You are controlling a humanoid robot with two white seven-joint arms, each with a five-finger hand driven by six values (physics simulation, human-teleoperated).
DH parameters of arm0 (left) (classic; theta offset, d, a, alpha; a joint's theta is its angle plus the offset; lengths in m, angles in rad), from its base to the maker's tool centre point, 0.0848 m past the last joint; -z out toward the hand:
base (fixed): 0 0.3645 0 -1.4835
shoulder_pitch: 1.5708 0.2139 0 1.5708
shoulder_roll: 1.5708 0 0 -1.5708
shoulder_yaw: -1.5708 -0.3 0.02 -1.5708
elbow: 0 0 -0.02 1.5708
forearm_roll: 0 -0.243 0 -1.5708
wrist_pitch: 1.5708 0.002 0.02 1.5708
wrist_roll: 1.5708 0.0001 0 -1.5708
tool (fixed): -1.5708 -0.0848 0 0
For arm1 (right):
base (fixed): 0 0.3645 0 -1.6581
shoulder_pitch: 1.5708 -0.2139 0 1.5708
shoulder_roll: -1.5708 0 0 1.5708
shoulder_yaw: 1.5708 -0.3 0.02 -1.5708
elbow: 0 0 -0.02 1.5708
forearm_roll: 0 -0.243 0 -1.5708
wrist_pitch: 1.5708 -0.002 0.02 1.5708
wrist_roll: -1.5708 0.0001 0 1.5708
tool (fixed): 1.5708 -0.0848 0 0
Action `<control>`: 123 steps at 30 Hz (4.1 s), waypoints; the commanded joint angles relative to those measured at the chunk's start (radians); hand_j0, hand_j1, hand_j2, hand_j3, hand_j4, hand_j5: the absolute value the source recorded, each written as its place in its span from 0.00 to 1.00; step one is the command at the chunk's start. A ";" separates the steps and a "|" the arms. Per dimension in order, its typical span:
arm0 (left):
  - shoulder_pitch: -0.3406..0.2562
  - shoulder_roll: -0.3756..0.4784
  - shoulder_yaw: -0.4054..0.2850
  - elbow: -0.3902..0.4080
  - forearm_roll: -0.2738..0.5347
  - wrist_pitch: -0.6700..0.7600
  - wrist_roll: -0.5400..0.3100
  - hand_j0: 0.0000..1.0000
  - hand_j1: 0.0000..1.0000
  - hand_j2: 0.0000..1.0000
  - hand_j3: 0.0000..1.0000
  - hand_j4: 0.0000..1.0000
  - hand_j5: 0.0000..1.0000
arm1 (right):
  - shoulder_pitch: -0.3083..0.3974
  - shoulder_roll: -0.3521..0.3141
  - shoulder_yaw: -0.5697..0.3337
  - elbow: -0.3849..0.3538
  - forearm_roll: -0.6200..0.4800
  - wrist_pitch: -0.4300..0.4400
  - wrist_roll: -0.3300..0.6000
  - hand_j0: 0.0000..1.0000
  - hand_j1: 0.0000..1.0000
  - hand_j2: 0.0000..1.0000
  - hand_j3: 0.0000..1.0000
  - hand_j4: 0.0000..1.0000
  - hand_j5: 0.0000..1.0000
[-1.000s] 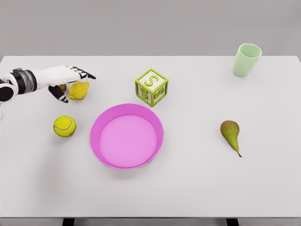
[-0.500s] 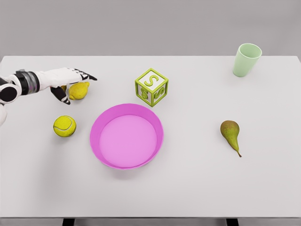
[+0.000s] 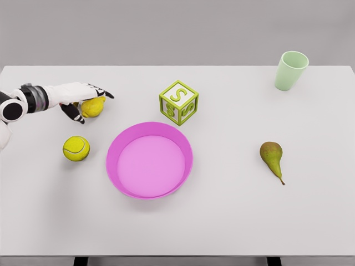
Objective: Put the lemon on the plate with left arm
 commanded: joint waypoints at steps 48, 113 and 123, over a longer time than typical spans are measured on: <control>0.167 0.015 0.167 -0.420 0.020 0.002 0.000 0.58 0.58 0.58 0.58 0.58 0.58 | 0.000 0.000 0.000 0.001 0.000 0.000 0.000 1.00 1.00 1.00 1.00 1.00 1.00; 0.479 0.075 0.218 -0.949 0.124 0.002 0.000 0.93 0.93 0.93 0.93 0.93 0.93 | 0.000 0.000 0.000 0.001 0.000 0.000 0.000 1.00 1.00 1.00 1.00 1.00 1.00; 0.480 0.073 0.219 -0.949 0.124 0.002 0.000 1.00 1.00 1.00 1.00 1.00 1.00 | 0.000 0.000 0.000 0.001 0.000 0.000 0.000 1.00 1.00 1.00 1.00 1.00 1.00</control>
